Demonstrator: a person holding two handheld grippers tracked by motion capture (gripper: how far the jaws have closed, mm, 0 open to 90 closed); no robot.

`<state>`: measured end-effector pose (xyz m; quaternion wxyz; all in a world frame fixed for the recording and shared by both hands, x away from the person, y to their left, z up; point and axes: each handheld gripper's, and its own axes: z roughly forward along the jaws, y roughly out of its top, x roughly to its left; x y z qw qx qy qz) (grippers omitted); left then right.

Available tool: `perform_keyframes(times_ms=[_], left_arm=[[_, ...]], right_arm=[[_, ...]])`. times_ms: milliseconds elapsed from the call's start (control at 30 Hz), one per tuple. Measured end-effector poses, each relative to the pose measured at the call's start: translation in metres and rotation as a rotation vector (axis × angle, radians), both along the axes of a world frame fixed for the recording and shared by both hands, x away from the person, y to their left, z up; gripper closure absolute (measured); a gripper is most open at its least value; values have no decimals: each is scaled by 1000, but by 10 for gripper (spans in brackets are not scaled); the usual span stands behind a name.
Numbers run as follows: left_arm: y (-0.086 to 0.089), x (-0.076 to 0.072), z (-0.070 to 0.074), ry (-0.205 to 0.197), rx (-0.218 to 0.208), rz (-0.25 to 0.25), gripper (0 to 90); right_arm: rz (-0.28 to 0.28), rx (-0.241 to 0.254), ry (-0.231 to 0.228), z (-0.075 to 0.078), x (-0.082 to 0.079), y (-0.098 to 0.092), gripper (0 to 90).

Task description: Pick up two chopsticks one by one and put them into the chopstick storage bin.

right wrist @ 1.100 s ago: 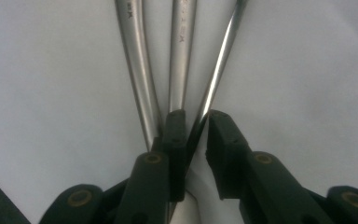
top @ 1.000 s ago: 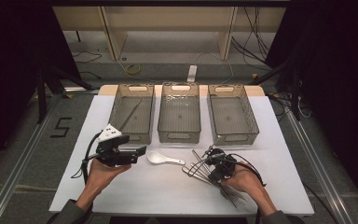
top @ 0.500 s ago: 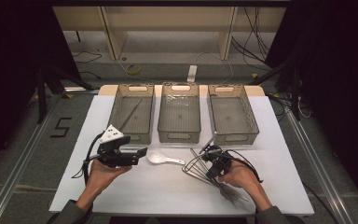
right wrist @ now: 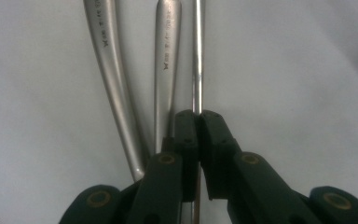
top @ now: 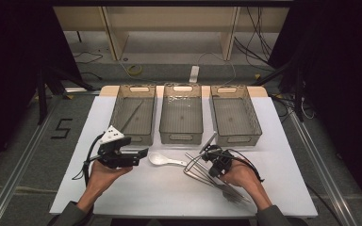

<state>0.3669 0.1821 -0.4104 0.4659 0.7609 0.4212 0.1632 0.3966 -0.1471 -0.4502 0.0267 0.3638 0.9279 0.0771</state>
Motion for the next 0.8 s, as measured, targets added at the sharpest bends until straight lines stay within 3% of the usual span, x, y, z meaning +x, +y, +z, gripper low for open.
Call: perform_keyframes(times_ms=[133,467,667,800], left_arm=[[0,0,-1,3,3,1,178],[-5,2,-5,21,22,-29,178],[-15,0,-7,27,43,-100,178],[-22,0,-11,58,61,-143,177]], right_arm=[[-5,1,-16,3,1,-5,865],[39,55,-87,30,-4,-17,867],[148,61,-115,42,-14,-9,867],[210,66,-130,46,-23,1,867]])
